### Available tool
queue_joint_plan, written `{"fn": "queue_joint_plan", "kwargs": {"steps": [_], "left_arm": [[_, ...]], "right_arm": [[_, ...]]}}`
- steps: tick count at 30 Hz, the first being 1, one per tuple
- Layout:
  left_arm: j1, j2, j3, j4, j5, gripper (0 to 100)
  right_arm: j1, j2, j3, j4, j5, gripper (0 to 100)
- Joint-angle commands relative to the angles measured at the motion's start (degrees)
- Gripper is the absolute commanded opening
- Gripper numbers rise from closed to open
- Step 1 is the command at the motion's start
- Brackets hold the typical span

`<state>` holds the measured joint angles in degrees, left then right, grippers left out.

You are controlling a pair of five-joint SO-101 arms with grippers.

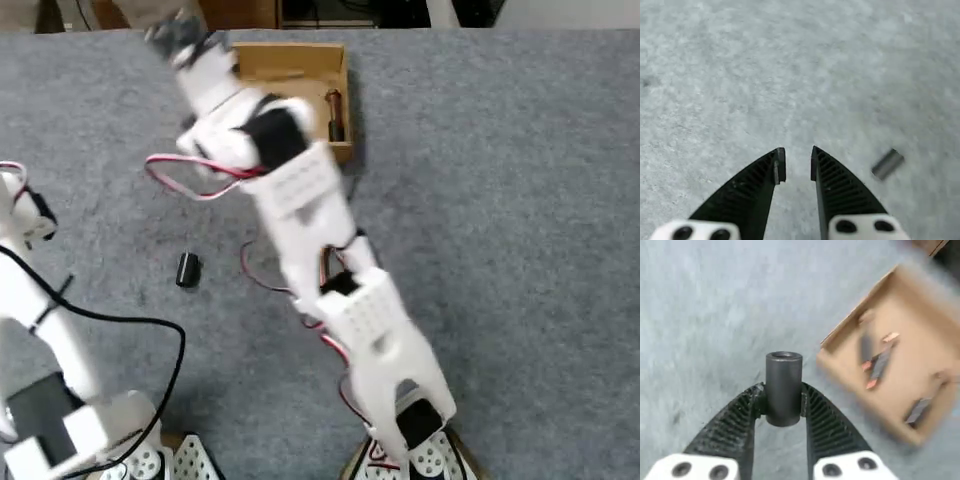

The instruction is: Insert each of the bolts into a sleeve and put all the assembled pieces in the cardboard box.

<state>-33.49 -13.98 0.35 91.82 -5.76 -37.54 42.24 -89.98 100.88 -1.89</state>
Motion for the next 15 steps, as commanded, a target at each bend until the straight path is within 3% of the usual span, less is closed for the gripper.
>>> {"fn": "queue_joint_plan", "kwargs": {"steps": [1,7,15], "left_arm": [[4.4,-5.7,-0.8,4.0,4.7,10],[18.0,-11.2,0.5,8.6,8.7,14],[42.5,-11.7,0.4,7.6,17.2,15]], "right_arm": [[5.7,-19.1,7.9,1.7,-1.3,0.1],[15.0,-45.6,36.4,1.6,-1.3,0.1],[30.5,-70.1,64.4,0.3,0.8,0.2]]}}
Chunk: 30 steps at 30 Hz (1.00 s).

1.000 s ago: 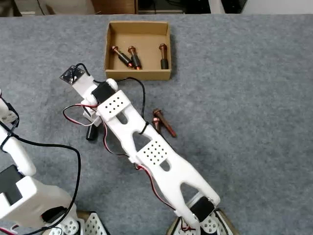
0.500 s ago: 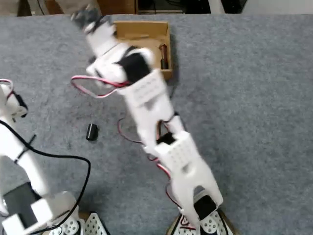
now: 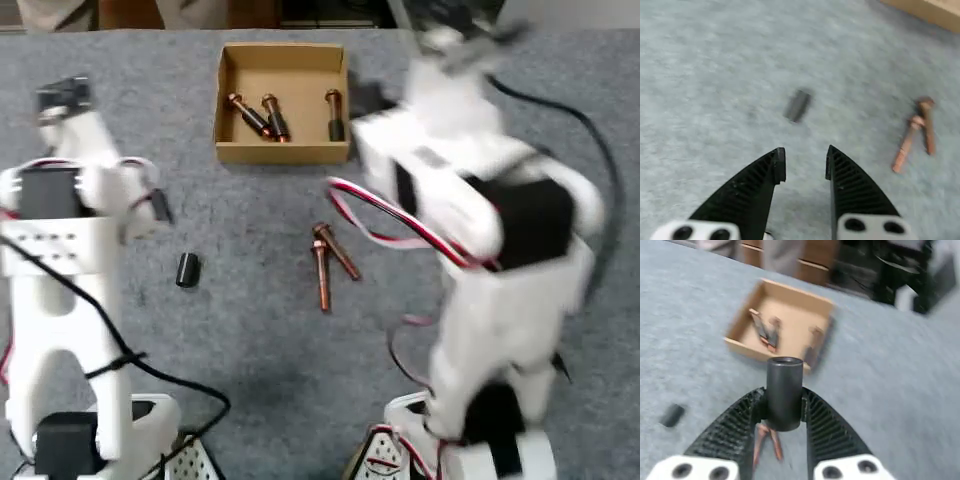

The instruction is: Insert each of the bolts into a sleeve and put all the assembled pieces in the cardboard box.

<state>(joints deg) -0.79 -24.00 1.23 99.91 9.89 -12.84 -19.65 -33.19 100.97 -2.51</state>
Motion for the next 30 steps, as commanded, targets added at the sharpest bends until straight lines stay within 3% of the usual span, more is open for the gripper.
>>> {"fn": "queue_joint_plan", "kwargs": {"steps": [1,5,8,13,18,30], "left_arm": [[14.3,-1.7,-0.2,-1.0,1.6,15],[28.3,-1.6,2.1,-3.8,1.9,14],[32.5,-1.6,3.3,-7.0,3.2,14],[33.5,-1.2,8.7,-17.6,9.0,15],[33.6,5.5,14.3,-26.5,11.7,14],[37.3,26.6,10.1,-34.1,18.5,14]], "right_arm": [[7.7,-10.3,10.3,0.2,2.1,0.2],[16.8,-18.2,21.3,-2.8,2.4,0.2],[23.3,-23.8,28.8,-5.1,2.4,0.2],[29.9,-30.4,40.1,-5.9,2.4,0.2],[31.9,-34.9,50.5,-9.7,2.4,0.2],[31.9,-38.5,59.2,-12.4,1.9,0.2]]}}
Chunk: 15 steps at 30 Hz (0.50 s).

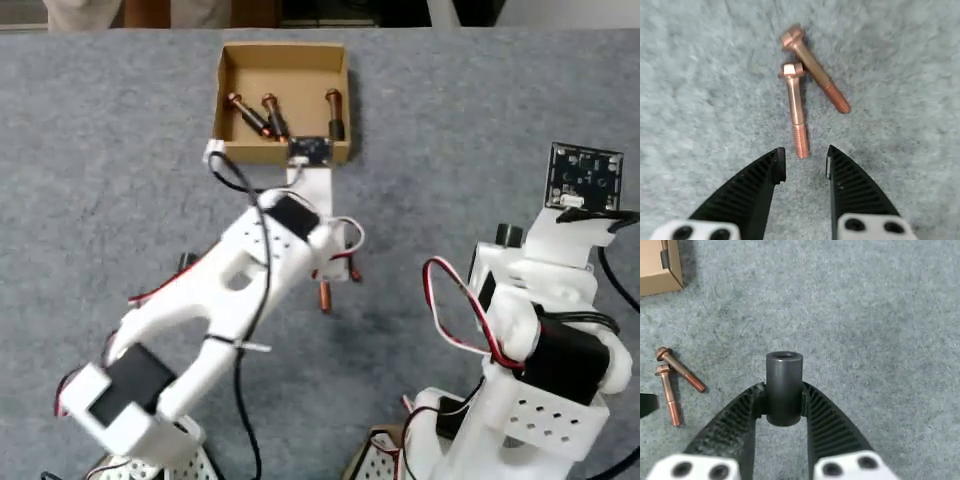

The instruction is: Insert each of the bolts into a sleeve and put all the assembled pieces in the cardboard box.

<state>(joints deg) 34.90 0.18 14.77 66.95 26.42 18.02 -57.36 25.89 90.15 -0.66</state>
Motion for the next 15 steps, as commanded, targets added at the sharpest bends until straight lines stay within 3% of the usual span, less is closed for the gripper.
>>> {"fn": "queue_joint_plan", "kwargs": {"steps": [1,15], "left_arm": [[1.7,3.9,-4.2,-1.1,2.5,14],[-4.7,16.7,-14.8,-1.2,5.0,14]], "right_arm": [[1.0,-0.7,0.1,-1.6,0.1,0.2],[1.0,-0.7,0.2,-1.6,0.1,0.2]]}}
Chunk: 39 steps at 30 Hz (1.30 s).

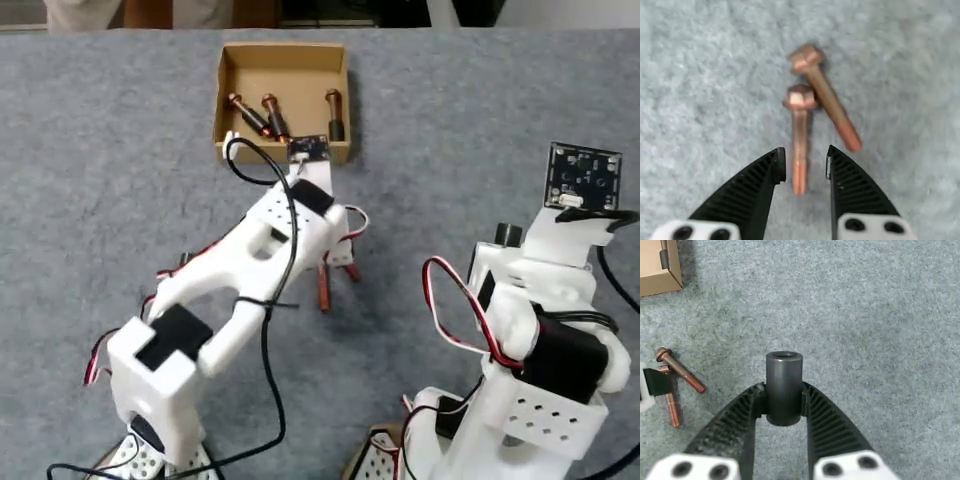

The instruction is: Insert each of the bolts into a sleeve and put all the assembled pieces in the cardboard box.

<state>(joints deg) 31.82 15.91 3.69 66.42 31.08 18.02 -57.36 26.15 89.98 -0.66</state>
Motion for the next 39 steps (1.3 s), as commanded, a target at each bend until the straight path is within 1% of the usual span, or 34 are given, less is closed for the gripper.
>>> {"fn": "queue_joint_plan", "kwargs": {"steps": [1,6,18,24,30,35,39], "left_arm": [[-1.8,2.2,-4.2,-0.5,0.4,14],[-1.8,5.9,-5.2,-0.6,0.4,14],[-1.7,7.2,-6.3,-2.9,0.4,14],[-2.5,12.2,-6.4,-2.7,0.6,14],[-4.4,14.0,-10.3,-1.5,0.1,2],[-4.0,13.1,-11.4,-1.4,-7.0,2],[-4.6,8.9,-13.8,2.3,-11.2,2]], "right_arm": [[1.0,-0.7,0.0,-1.4,0.1,0.2],[1.0,-0.7,0.1,-1.4,0.1,0.2],[1.0,-0.7,0.1,-1.4,0.4,0.2],[1.0,-0.7,0.1,-1.4,0.3,0.2],[1.0,-0.7,0.1,-1.4,0.4,0.2],[1.0,-0.7,0.1,-1.3,0.4,0.2],[0.8,-0.7,-0.1,-1.3,0.4,0.2]]}}
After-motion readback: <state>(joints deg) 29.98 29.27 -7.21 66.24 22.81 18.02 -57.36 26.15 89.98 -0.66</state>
